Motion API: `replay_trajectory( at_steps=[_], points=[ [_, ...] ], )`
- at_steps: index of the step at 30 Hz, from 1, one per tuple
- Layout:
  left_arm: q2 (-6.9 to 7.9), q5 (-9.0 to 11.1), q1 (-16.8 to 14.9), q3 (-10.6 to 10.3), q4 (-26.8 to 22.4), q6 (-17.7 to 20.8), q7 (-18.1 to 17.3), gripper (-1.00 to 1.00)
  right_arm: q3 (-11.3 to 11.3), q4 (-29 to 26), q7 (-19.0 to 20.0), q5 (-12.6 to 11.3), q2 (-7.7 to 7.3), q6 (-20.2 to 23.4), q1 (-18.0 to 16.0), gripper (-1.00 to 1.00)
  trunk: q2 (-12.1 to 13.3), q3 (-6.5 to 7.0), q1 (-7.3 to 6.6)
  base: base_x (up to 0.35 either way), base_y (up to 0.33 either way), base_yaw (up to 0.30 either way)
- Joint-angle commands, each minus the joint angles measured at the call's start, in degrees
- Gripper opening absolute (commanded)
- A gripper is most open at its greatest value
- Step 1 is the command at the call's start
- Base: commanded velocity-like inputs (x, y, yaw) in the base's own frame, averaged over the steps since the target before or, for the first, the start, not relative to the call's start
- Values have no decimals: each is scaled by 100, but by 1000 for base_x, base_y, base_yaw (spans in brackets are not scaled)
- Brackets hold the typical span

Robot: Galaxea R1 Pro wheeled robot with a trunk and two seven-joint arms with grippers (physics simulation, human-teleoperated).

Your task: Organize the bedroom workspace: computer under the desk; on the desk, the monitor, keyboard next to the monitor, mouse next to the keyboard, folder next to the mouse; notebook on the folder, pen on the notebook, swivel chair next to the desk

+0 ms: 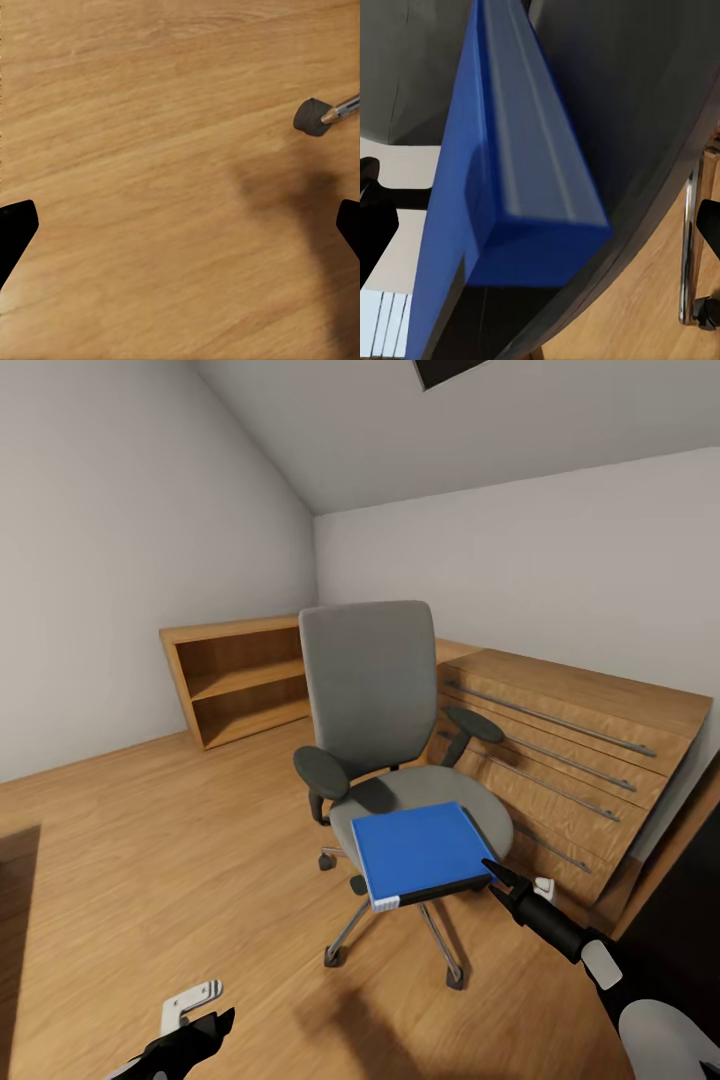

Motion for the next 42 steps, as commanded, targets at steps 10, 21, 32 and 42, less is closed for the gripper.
replay_trajectory(
  at_steps=[10, 21, 32, 42],
  points=[
    [-4, 60, -2, 6, -7, 34, 32, 100, -19, 4, 9, -19, 0, 39, -6, 100, -2, -5, -1, 3, 0, 0],
    [-8, 60, -2, 6, -3, 34, 32, 100, -19, 4, -71, -19, 0, 38, -8, 100, -2, -5, -1, 0, 0, 0],
    [-4, 60, -2, 5, -4, 34, 39, 100, -17, 4, -80, -19, 0, 38, -5, 100, -2, -5, -1, 0, 0, 0],
    [-3, 60, -2, 6, -2, 34, 40, 100, -13, 4, -80, -19, 0, 33, -8, 100, -2, -5, -1, 0, 0, 0]
  ],
)
